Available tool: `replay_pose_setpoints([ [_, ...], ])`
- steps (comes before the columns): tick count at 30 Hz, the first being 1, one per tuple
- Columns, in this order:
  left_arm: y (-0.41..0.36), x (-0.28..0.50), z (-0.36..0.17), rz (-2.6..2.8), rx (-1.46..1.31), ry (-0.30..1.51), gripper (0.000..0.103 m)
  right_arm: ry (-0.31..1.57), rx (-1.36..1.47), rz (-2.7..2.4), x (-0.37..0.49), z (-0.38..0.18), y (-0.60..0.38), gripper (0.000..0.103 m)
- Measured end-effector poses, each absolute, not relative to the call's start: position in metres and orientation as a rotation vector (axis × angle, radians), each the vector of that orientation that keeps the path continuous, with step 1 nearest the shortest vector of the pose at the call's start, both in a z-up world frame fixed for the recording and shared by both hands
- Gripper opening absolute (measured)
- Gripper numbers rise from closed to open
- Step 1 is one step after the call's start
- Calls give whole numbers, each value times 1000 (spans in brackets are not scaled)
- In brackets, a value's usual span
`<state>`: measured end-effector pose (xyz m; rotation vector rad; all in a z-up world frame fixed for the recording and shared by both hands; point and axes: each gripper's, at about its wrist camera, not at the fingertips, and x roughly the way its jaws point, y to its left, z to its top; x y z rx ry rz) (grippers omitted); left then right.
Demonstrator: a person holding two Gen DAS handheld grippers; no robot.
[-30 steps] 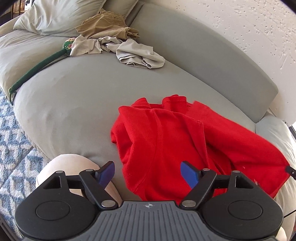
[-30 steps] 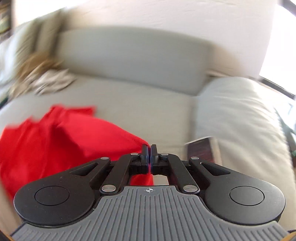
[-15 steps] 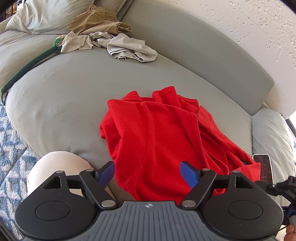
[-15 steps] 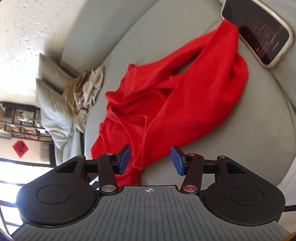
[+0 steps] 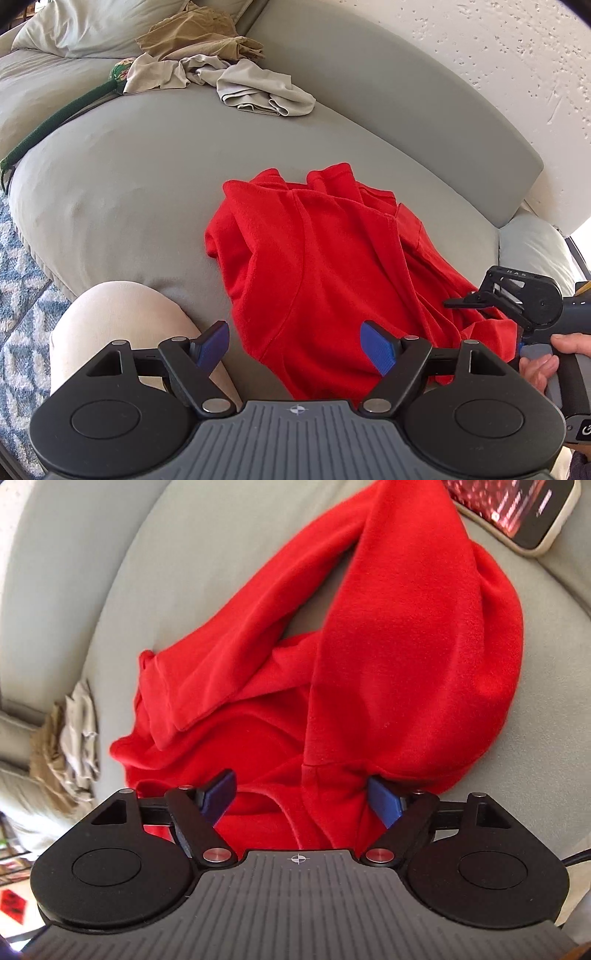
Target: Fold clothes
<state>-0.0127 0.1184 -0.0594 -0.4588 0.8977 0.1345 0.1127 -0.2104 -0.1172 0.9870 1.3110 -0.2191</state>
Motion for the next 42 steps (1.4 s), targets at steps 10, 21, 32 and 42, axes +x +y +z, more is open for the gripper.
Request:
replay_pose_setpoints([
  [10, 122, -19, -59, 131, -479, 897, 77, 1225, 1013, -146, 76, -115, -250, 7],
  [21, 115, -9, -48, 41, -515, 870, 75, 911, 637, -159, -9, -32, -330, 3],
  [32, 63, 79, -57, -45, -593, 1075, 65, 1025, 655, -102, -35, -74, -343, 4],
  [42, 27, 176, -109, 271, -497, 1373, 63, 1021, 682, -50, -35, -87, -347, 4],
])
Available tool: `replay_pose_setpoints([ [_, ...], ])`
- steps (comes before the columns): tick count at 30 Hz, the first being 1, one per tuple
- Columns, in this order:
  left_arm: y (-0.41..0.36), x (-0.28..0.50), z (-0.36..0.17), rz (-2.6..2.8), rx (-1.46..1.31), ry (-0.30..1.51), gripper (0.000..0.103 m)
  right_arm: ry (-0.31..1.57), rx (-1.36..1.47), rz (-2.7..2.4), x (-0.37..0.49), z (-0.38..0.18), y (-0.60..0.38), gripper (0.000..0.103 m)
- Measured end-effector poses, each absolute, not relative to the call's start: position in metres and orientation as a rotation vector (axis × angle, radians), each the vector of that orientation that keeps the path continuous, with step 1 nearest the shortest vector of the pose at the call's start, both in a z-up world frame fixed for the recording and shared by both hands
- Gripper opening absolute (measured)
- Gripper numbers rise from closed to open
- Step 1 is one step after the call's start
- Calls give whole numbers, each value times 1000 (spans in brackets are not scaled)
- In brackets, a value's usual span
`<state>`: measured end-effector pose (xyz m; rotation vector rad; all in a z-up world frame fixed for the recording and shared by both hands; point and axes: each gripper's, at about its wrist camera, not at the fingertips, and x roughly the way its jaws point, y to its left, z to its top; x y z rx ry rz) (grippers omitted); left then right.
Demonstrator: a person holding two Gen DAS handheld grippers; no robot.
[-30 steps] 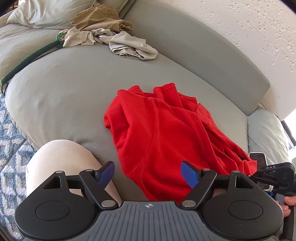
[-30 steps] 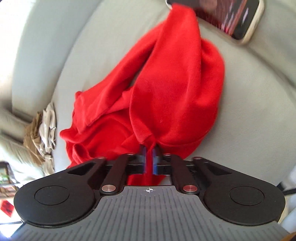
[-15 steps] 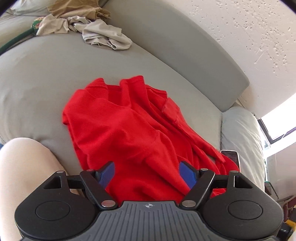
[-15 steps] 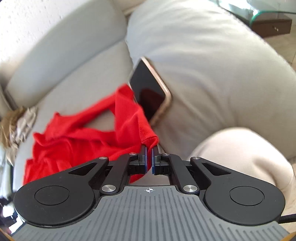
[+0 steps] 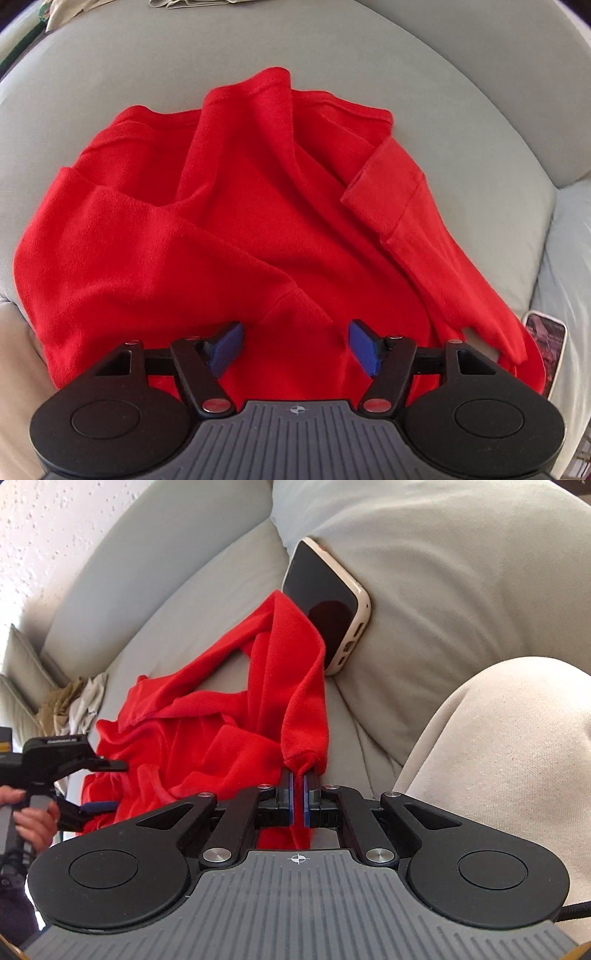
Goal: Fold clothes
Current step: 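Grasp the shirt edge with the left gripper while the right gripper grasps another edge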
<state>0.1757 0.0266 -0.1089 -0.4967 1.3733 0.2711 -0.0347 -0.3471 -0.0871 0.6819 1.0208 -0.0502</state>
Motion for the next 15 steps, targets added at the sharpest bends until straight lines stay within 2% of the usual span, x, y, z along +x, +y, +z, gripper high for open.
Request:
replay_pose_setpoints([
  [4, 21, 189, -119, 355, -456, 1410, 61, 1025, 668, -37, -37, -93, -345, 5],
  [6, 16, 187, -118, 374, -394, 1402, 48, 1027, 667, -31, -35, -94, -344, 6],
  [8, 15, 179, -115, 361, -350, 1369, 25, 1028, 669, -27, -35, -95, -345, 7],
  [10, 26, 165, -111, 316, -377, 1327, 9, 1028, 672, -26, -35, -95, -345, 7],
  [15, 65, 102, -88, 175, -561, 1169, 7, 1026, 683, -34, -36, -96, -347, 7],
])
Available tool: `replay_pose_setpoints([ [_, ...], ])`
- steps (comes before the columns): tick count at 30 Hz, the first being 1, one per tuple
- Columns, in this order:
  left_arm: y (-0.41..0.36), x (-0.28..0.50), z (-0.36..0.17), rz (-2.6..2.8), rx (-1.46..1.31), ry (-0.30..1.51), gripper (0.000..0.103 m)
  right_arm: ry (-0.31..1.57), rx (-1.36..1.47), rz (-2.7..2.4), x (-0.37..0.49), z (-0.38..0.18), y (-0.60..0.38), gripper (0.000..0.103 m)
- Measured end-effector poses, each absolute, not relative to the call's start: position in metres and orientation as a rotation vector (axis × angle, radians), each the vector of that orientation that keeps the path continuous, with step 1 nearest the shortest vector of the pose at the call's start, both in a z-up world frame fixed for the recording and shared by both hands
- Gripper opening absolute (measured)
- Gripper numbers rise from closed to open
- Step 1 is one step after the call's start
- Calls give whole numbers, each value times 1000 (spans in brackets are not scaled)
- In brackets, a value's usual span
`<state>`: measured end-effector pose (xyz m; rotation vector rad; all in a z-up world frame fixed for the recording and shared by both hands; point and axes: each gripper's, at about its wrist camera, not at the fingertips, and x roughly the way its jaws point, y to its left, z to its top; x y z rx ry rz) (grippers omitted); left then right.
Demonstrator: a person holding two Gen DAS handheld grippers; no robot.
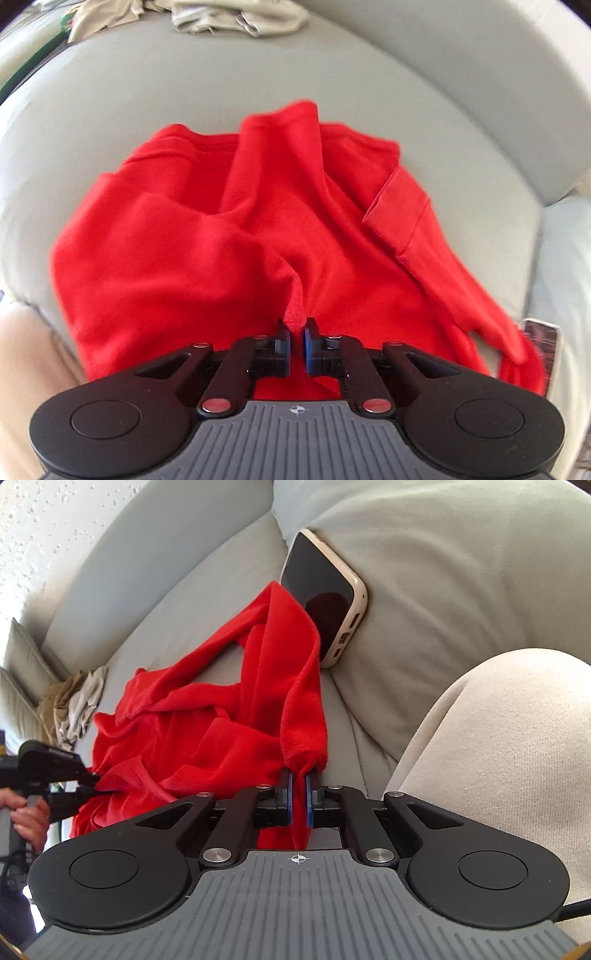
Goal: Fold clothes
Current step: 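Grasp the shirt edge with the left gripper while the right gripper grasps another edge, then lift the shirt with both grippers and shake it out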
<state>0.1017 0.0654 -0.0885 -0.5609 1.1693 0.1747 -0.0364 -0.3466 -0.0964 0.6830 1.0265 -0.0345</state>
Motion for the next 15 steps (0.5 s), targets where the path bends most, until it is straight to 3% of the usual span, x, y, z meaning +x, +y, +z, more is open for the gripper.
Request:
replay_pose_setpoints([
  [9, 133, -41, -29, 29, -740, 801, 3, 985, 807, -81, -42, -88, -359, 5],
  [15, 150, -48, 20, 3, -804, 571, 3, 913, 1004, 12, -23, -60, -366, 4],
])
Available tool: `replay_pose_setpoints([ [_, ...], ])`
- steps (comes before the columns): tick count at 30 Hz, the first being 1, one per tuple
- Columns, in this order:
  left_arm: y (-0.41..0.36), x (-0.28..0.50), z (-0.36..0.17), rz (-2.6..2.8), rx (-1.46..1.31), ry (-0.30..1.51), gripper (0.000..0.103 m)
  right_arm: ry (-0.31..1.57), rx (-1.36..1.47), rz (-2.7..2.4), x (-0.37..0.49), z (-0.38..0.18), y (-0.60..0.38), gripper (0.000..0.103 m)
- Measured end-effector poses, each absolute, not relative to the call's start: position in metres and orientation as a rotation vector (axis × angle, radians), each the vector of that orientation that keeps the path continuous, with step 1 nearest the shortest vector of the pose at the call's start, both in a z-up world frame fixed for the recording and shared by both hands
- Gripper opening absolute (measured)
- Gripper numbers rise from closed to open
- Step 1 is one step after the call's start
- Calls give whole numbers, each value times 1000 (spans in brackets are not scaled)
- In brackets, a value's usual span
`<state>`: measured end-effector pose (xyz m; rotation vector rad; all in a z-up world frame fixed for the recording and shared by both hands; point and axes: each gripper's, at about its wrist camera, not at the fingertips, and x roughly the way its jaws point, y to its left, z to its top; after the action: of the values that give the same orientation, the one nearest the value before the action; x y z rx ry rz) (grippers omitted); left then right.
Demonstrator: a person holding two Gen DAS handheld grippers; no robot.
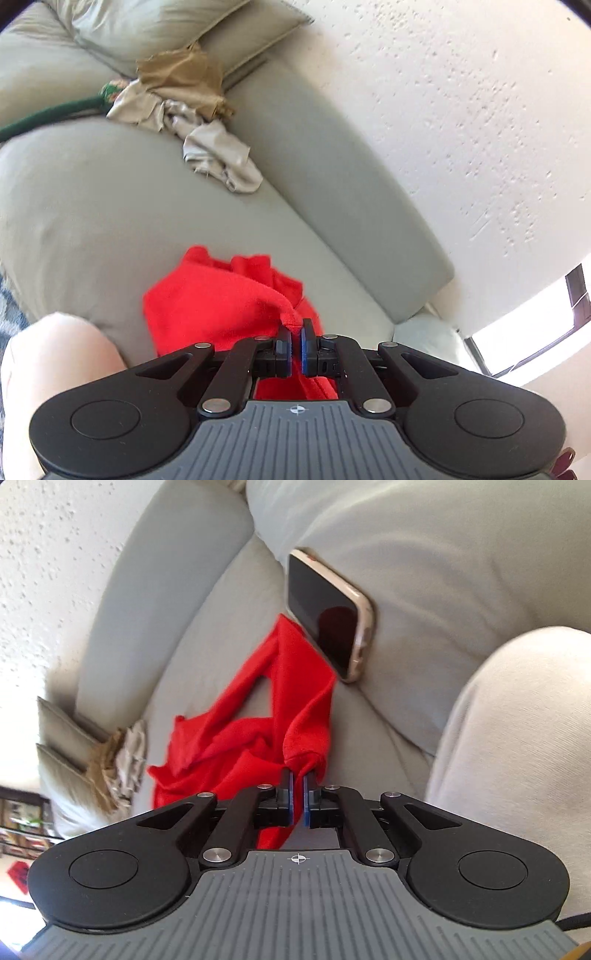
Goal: Fold clothes
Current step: 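Lift the shirt with both grippers and shake it out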
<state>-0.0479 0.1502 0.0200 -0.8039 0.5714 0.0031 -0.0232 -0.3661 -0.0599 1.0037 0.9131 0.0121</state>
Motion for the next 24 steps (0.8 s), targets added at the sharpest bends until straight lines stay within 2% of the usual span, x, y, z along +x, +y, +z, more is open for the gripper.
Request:
replay_pose_setpoints([
  [3, 152, -39, 58, -21, -790, 459, 3, 800, 1050, 99, -7, -20, -366, 4],
  [8, 151, -44, 144, -109, -735, 172, 2, 545, 1040, 257, 10, 87, -365, 4],
  [14, 138, -115, 248, -174, -552, -301, 2, 64, 794, 435, -49, 243, -349, 4],
  [17, 128, -151, 281, -159, -459, -477, 3, -113, 670, 468, -85, 294, -338, 4],
  [20, 122, -164, 299, -130, -397, -544, 3, -214, 615, 489, -107, 329, -331, 4],
  [24, 127, -129, 302, -102, -412, -428, 3, -194, 608, 464, -97, 347, -324, 4],
])
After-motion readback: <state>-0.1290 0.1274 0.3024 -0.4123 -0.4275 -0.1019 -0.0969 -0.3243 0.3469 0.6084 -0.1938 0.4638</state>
